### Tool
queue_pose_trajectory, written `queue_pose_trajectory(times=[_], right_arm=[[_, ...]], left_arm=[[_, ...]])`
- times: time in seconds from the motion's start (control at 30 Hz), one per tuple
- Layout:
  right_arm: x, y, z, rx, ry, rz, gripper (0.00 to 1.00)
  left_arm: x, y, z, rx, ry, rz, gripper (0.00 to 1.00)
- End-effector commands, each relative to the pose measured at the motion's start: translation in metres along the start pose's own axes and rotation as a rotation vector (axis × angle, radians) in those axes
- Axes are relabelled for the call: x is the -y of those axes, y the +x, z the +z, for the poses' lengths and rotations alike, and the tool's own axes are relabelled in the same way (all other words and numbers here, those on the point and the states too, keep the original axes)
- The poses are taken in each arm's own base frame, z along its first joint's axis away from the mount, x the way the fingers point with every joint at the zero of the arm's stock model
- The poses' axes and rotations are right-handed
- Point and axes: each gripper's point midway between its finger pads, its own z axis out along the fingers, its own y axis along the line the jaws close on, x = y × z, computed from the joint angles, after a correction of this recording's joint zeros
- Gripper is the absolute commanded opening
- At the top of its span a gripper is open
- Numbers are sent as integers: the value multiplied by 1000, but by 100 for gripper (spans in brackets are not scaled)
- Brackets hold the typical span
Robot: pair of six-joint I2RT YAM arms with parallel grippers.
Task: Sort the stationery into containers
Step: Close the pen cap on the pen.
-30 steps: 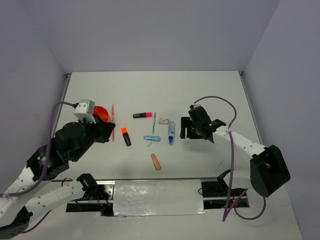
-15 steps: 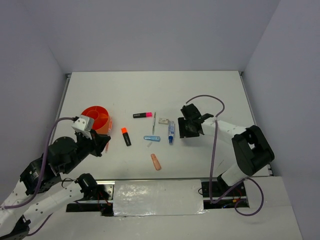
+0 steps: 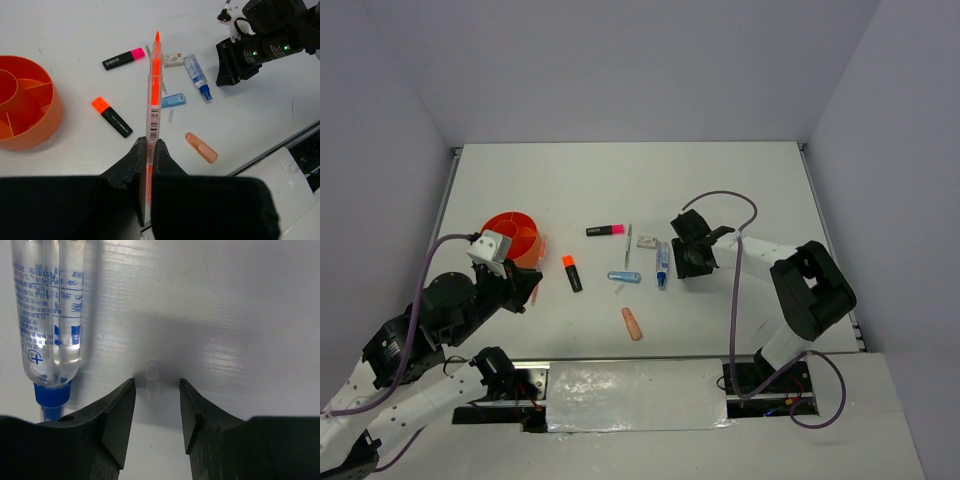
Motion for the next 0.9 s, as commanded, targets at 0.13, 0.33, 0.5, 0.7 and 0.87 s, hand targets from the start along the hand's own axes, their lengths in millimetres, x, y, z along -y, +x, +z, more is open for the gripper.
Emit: queue_pose_trajectory(times=[0.13, 0.33, 0.5, 0.7, 0.87], right_arm=[[-5, -4, 6, -3, 7, -10, 40], [-6, 8, 10, -28, 12, -14, 25], [-12, 6, 4, -5, -33, 4, 6], [-23, -24, -42, 160, -121, 59, 0], [-51, -62, -116, 405, -343, 140, 0]], left_arm=[[3, -12, -2, 58, 18, -12, 0], [3, -10, 0, 49, 15, -9, 0], [2, -11, 0, 51, 11, -12, 0], [24, -22, -5, 58, 114, -39, 0], [64, -25, 8, 85, 307, -80, 0]])
